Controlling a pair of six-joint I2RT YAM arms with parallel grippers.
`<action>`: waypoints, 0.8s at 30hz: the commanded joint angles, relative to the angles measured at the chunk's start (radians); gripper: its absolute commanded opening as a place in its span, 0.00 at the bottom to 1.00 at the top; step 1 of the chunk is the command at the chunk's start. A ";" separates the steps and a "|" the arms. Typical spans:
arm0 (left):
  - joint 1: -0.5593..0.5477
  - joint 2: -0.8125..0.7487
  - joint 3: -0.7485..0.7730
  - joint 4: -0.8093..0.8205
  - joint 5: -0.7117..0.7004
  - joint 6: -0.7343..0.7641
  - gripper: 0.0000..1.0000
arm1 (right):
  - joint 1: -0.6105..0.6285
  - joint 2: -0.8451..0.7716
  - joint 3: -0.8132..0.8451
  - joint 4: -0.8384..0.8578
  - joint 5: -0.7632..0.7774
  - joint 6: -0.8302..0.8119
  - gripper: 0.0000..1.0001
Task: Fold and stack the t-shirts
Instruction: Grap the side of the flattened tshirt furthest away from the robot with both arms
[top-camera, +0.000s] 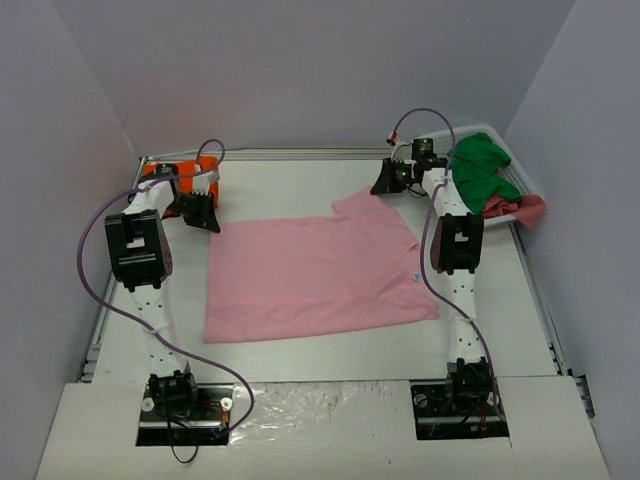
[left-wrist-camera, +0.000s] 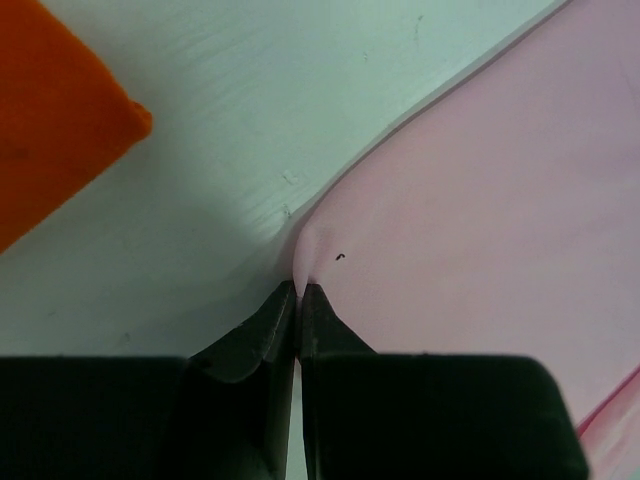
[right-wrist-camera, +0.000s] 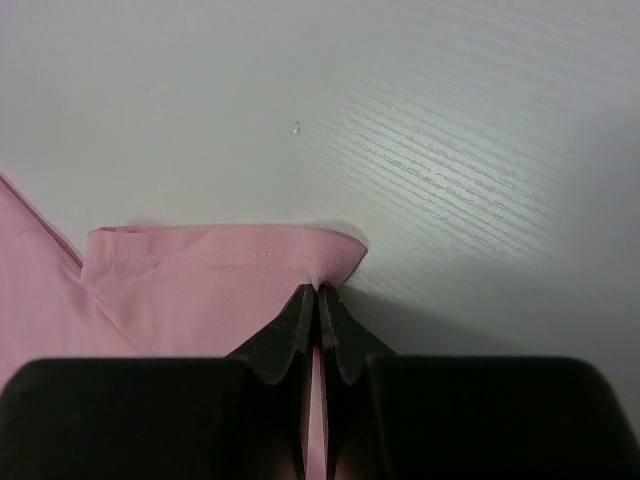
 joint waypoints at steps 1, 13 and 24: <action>0.011 -0.086 0.036 0.042 -0.094 -0.053 0.02 | 0.023 0.026 -0.016 -0.124 0.089 -0.040 0.00; 0.000 -0.143 0.015 0.026 -0.043 -0.051 0.02 | 0.026 -0.143 -0.079 -0.123 0.045 -0.063 0.00; -0.006 -0.182 -0.016 0.016 0.000 -0.036 0.02 | 0.029 -0.262 -0.099 -0.120 0.031 -0.083 0.00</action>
